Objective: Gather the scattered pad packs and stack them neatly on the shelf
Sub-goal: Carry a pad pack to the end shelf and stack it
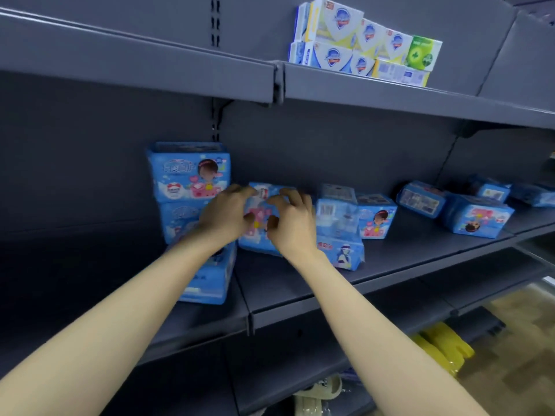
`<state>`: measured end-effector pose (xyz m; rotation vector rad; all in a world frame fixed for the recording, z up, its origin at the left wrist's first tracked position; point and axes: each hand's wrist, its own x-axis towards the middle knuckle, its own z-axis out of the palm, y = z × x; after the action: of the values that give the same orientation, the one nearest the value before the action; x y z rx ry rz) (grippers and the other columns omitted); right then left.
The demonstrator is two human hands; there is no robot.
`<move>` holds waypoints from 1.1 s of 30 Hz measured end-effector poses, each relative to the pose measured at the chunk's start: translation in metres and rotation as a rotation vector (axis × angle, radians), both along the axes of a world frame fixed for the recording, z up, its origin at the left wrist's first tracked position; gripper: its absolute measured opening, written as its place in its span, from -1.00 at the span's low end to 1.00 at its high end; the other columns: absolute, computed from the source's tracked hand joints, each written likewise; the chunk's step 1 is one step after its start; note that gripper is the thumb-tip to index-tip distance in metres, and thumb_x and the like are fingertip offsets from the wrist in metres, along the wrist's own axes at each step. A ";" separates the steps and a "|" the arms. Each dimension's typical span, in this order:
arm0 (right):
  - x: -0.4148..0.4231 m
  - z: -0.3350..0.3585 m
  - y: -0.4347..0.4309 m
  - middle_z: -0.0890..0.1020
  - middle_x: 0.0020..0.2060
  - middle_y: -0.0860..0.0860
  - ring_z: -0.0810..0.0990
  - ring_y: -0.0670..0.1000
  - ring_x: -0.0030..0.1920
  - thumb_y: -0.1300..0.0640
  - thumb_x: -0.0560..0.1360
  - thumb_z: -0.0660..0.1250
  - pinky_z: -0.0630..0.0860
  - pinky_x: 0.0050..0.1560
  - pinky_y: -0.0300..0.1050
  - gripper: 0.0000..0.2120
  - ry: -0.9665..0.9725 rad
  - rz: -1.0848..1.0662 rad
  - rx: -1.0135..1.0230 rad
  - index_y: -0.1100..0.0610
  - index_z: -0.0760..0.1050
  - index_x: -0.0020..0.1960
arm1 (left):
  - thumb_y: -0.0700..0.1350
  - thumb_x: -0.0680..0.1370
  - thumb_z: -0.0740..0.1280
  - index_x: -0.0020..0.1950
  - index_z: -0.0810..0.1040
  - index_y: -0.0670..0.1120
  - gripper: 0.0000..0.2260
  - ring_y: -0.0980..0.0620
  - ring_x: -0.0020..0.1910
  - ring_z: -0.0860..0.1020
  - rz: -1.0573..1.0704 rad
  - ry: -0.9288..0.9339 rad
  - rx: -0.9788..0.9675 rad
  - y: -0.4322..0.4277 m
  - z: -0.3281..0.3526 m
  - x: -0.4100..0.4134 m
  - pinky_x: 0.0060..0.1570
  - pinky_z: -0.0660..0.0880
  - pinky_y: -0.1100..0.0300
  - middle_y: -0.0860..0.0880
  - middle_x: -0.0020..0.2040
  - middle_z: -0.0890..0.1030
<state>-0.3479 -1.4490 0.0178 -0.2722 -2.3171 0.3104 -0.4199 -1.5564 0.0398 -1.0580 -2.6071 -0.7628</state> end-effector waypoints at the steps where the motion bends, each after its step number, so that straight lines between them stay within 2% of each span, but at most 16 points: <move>1: -0.001 -0.002 -0.010 0.58 0.10 0.24 0.49 0.36 0.10 0.40 0.23 0.39 0.48 0.12 0.21 -0.65 -0.057 0.014 -0.015 0.25 0.62 0.01 | -0.17 0.52 0.30 0.38 0.37 -0.07 -0.58 -0.15 0.28 0.42 0.022 -0.017 -0.011 -0.013 -0.001 -0.003 0.11 0.43 0.06 -0.14 0.34 0.39; 3: -0.003 -0.009 -0.027 0.48 0.26 0.15 0.34 0.26 0.30 0.32 0.40 0.30 0.31 0.29 0.11 -0.63 -0.217 0.030 -0.057 0.19 0.54 0.20 | -0.15 0.53 0.30 0.39 0.36 -0.06 -0.58 -0.16 0.28 0.41 0.061 -0.048 -0.033 -0.037 -0.004 -0.009 0.14 0.43 0.03 -0.14 0.36 0.38; 4: -0.004 -0.013 -0.034 0.44 0.29 0.12 0.29 0.22 0.33 0.28 0.45 0.27 0.27 0.32 0.08 -0.62 -0.259 0.034 -0.059 0.16 0.50 0.26 | -0.14 0.53 0.30 0.39 0.36 -0.06 -0.58 -0.16 0.27 0.42 0.076 -0.059 -0.045 -0.047 -0.007 -0.011 0.14 0.43 0.03 -0.14 0.35 0.38; 8: -0.003 -0.023 -0.059 0.42 0.31 0.10 0.28 0.20 0.33 0.22 0.51 0.25 0.27 0.30 0.04 -0.61 -0.351 0.038 -0.109 0.13 0.43 0.33 | -0.09 0.55 0.28 0.40 0.35 -0.04 -0.59 -0.14 0.28 0.41 0.118 -0.110 -0.088 -0.080 -0.017 -0.014 0.13 0.43 0.04 -0.13 0.36 0.37; 10: -0.001 -0.026 -0.070 0.44 0.28 0.15 0.36 0.23 0.27 0.21 0.53 0.22 0.36 0.22 0.04 -0.64 -0.371 0.050 -0.181 0.16 0.43 0.33 | -0.03 0.54 0.29 0.39 0.35 -0.04 -0.58 -0.14 0.27 0.42 0.130 -0.151 -0.104 -0.092 -0.022 -0.014 0.12 0.44 0.04 -0.12 0.35 0.38; 13: 0.004 -0.029 -0.085 0.48 0.16 0.21 0.51 0.27 0.06 0.17 0.58 0.16 0.45 -0.11 0.00 -0.68 -0.376 0.021 -0.399 0.24 0.39 0.30 | 0.08 0.52 0.31 0.34 0.37 -0.05 -0.56 -0.14 0.19 0.48 0.152 -0.236 -0.102 -0.104 -0.028 -0.013 0.04 0.47 0.05 -0.12 0.27 0.46; 17: 0.007 -0.031 -0.096 0.49 -0.14 0.11 0.47 0.13 -0.17 0.01 0.59 0.14 0.35 -0.26 -0.12 -0.77 -0.434 -0.092 -0.785 0.19 0.36 -0.02 | 0.19 0.52 0.24 0.29 0.38 -0.08 -0.53 -0.12 0.08 0.52 0.191 -0.402 -0.086 -0.111 -0.036 -0.013 -0.05 0.46 0.12 -0.11 0.18 0.52; 20: 0.005 -0.033 -0.103 0.47 -0.10 0.05 0.47 0.07 -0.11 -0.04 0.57 0.17 0.47 -0.07 -0.03 -0.79 -0.384 -0.098 -1.058 0.10 0.32 0.03 | 0.16 0.54 0.22 0.25 0.43 -0.09 -0.59 -0.08 0.02 0.52 0.168 -0.507 0.002 -0.110 -0.041 -0.011 -0.05 0.46 0.14 -0.11 0.17 0.54; 23: 0.002 -0.038 -0.112 0.57 0.02 0.07 0.55 0.09 -0.01 0.00 0.52 0.27 0.53 0.10 0.03 -0.81 -0.262 -0.083 -1.193 0.08 0.40 0.04 | 0.12 0.54 0.24 0.29 0.42 -0.09 -0.59 -0.14 0.12 0.53 0.177 -0.564 0.069 -0.110 -0.044 -0.009 0.02 0.50 0.08 -0.12 0.19 0.53; 26: 0.002 -0.042 -0.119 0.59 0.09 0.06 0.55 0.10 0.11 0.01 0.45 0.36 0.48 0.22 0.09 -0.74 -0.168 -0.025 -1.297 0.05 0.44 0.10 | 0.02 0.51 0.32 0.17 0.47 -0.10 -0.70 -0.10 0.01 0.57 0.164 -0.704 0.221 -0.117 -0.048 -0.010 -0.05 0.57 0.07 -0.11 0.07 0.58; 28: 0.002 -0.041 -0.124 0.57 0.10 0.07 0.53 0.08 0.12 0.04 0.44 0.39 0.47 0.19 0.00 -0.72 -0.104 0.013 -1.334 0.07 0.43 0.10 | -0.06 0.49 0.37 0.10 0.49 -0.11 -0.77 -0.06 -0.05 0.59 0.136 -0.848 0.382 -0.126 -0.051 -0.011 -0.14 0.58 0.09 -0.11 0.03 0.60; 30: 0.000 -0.039 -0.131 0.56 0.06 0.07 0.53 0.05 0.05 0.11 0.44 0.41 0.47 0.01 -0.12 -0.74 -0.043 0.072 -1.357 0.08 0.43 0.08 | -0.14 0.50 0.37 0.09 0.47 -0.10 -0.80 -0.03 -0.07 0.59 0.092 -0.979 0.502 -0.136 -0.053 -0.011 -0.16 0.55 0.11 -0.11 0.04 0.59; 32: -0.002 -0.033 -0.139 0.57 -0.05 0.05 0.54 0.05 -0.07 0.20 0.42 0.42 0.46 -0.16 -0.15 -0.77 -0.016 0.126 -1.343 0.04 0.44 0.01 | -0.24 0.49 0.37 0.16 0.42 -0.11 -0.73 0.02 -0.11 0.57 0.056 -1.056 0.596 -0.146 -0.056 -0.011 -0.19 0.54 0.13 -0.10 0.06 0.57; 33: -0.004 -0.030 -0.142 0.57 -0.10 0.04 0.55 0.05 -0.11 0.26 0.41 0.42 0.47 -0.17 -0.14 -0.76 -0.003 0.147 -1.327 0.02 0.44 -0.04 | -0.26 0.48 0.37 0.24 0.39 -0.14 -0.65 0.02 -0.11 0.56 0.047 -1.075 0.629 -0.152 -0.058 -0.012 -0.23 0.54 0.14 -0.10 0.09 0.56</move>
<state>-0.3514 -1.5913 -0.0126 -0.7119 -1.7836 1.8772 -0.4318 -1.7087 -0.0181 -0.4093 -2.6597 -2.4423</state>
